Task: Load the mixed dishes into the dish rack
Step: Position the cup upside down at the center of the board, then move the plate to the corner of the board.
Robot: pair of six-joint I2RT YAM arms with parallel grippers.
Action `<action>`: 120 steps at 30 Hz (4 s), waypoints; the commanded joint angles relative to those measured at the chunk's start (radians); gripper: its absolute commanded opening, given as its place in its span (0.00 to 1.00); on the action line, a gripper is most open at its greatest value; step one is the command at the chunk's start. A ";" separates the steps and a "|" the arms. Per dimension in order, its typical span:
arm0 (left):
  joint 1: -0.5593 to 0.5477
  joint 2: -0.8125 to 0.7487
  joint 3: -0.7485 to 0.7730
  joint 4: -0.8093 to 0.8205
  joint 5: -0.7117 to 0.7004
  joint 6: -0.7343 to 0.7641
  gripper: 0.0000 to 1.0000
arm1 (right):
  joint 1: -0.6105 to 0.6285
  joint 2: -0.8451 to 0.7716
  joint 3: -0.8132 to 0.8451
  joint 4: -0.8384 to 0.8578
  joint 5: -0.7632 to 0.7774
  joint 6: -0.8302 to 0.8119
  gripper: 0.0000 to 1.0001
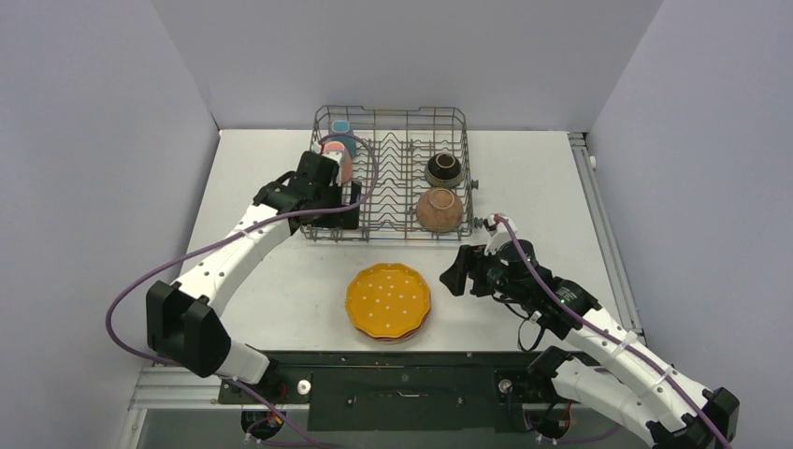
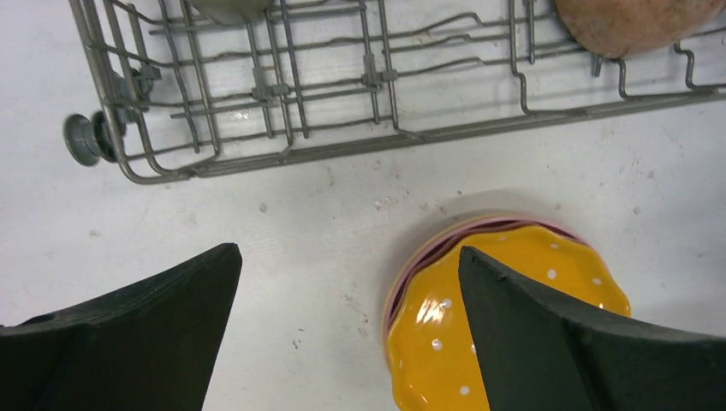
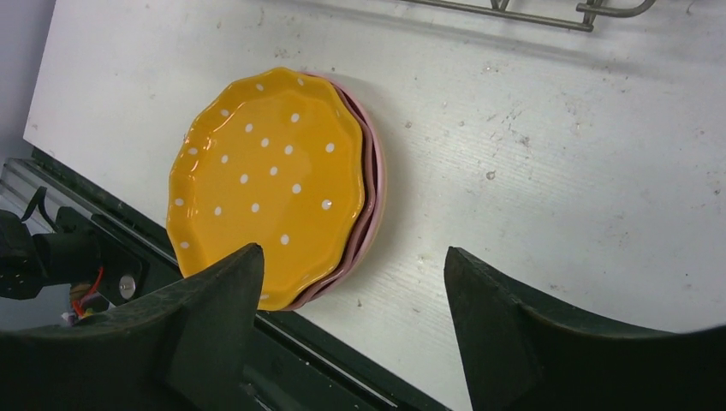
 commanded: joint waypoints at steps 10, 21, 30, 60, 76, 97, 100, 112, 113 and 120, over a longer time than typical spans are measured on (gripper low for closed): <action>-0.025 -0.237 -0.300 0.144 0.221 -0.161 0.96 | 0.006 0.089 -0.022 0.031 0.017 0.102 0.70; -0.024 -0.248 -0.472 0.273 0.335 -0.268 0.96 | 0.069 0.201 -0.061 0.158 -0.004 0.152 0.73; -0.025 -0.208 -0.547 0.360 0.370 -0.319 0.96 | 0.089 0.300 -0.126 0.345 -0.009 0.240 0.78; -0.094 -0.154 -0.713 0.517 0.466 -0.418 0.96 | 0.107 0.543 -0.166 0.587 -0.074 0.350 0.60; -0.153 -0.172 -0.747 0.557 0.483 -0.449 0.75 | 0.136 0.535 -0.238 0.667 -0.072 0.400 0.28; -0.386 -0.234 -0.775 0.592 0.411 -0.566 0.49 | 0.279 0.328 -0.376 0.652 0.047 0.500 0.24; -0.431 -0.252 -0.779 0.590 0.385 -0.585 0.48 | 0.304 0.272 -0.396 0.633 0.079 0.514 0.24; -0.594 -0.308 -0.788 0.586 0.295 -0.676 0.47 | 0.463 0.136 -0.437 0.548 0.191 0.573 0.23; -0.616 -0.307 -0.786 0.586 0.283 -0.682 0.47 | 0.472 0.121 -0.441 0.545 0.208 0.578 0.22; -0.732 -0.323 -0.772 0.569 0.206 -0.743 0.47 | 0.592 0.037 -0.446 0.481 0.303 0.622 0.22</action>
